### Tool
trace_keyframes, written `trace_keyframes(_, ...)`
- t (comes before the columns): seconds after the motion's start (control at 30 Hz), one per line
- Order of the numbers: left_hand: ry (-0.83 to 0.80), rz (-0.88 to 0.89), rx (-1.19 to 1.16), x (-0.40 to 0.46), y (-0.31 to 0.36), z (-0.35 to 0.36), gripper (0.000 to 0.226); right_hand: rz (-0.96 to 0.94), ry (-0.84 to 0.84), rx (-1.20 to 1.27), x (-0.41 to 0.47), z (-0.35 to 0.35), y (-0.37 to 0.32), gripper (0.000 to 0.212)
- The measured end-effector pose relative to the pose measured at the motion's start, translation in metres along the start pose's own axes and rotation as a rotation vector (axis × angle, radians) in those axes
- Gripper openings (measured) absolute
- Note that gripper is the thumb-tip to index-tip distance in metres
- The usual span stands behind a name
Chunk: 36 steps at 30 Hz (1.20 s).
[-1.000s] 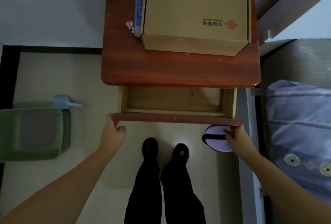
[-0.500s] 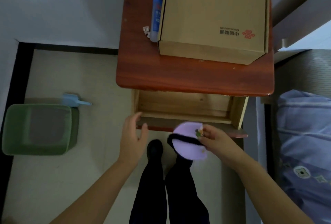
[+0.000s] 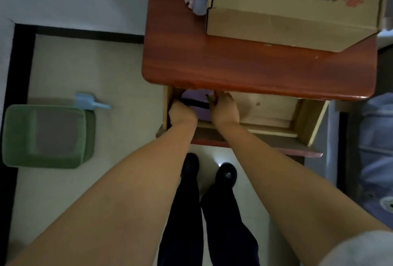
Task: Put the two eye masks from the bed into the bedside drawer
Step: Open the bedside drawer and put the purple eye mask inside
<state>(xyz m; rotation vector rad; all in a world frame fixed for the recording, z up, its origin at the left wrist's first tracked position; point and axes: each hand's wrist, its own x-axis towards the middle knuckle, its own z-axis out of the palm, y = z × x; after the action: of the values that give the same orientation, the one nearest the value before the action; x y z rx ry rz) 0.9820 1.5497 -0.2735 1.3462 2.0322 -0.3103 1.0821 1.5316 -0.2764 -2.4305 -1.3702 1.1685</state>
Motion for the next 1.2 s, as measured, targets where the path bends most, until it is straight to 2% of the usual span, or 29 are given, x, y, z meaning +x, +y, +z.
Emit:
trace_keyframes(0.1, -0.051, -0.027, 0.008, -0.001, -0.002, -0.003, 0.031, 0.01, -0.011, 0.041, -0.011, -0.006, 0.005, 0.038)
trace_keyframes(0.23, -0.057, -0.023, -0.226, -0.039, -0.008, -0.024, 0.033, 0.089, -0.067, 0.079, -0.038, -0.05, 0.024, 0.046)
trace_keyframes(0.33, -0.098, 0.092, -0.226, -0.09, -0.011, -0.048, 0.036, 0.127, -0.05, 0.099, -0.078, -0.101, 0.037, 0.04)
trace_keyframes(0.47, -0.239, 0.35, -0.128, -0.156, 0.015, -0.085, 0.032, 0.174, -0.012, 0.097, -0.14, -0.175, 0.051, 0.031)
trace_keyframes(0.53, -0.267, 0.511, -0.102, -0.187, 0.047, -0.103, 0.032, 0.206, 0.11, 0.039, -0.168, -0.214, 0.06, 0.033)
trace_keyframes(0.63, -0.132, 0.857, 0.068, -0.227, 0.115, -0.122, 0.032, 0.21, 0.352, -0.079, -0.201, -0.27, 0.084, 0.037)
trace_keyframes(0.7, -0.11, 1.052, 0.167, -0.257, 0.165, -0.126, 0.033, 0.229, 0.479, -0.133, -0.218, -0.306, 0.109, 0.038)
trace_keyframes(0.83, -0.069, 1.313, 0.348, -0.318, 0.253, -0.104, 0.032, 0.317, 0.596, -0.178, -0.248, -0.367, 0.173, 0.04)
trace_keyframes(0.97, -0.053, 1.405, 0.502, -0.371, 0.327, -0.053, 0.039, 0.396, 0.64, -0.151, -0.272, -0.416, 0.257, 0.044)
trace_keyframes(1.07, -0.106, 1.463, 0.534, -0.401, 0.383, -0.003, 0.037, 0.464, 0.665, -0.133, -0.279, -0.448, 0.332, 0.044)
trace_keyframes(1.2, -0.202, 1.428, 0.523, -0.437, 0.45, 0.072, 0.039, 0.544, 0.64, -0.09, -0.284, -0.476, 0.43, 0.044)
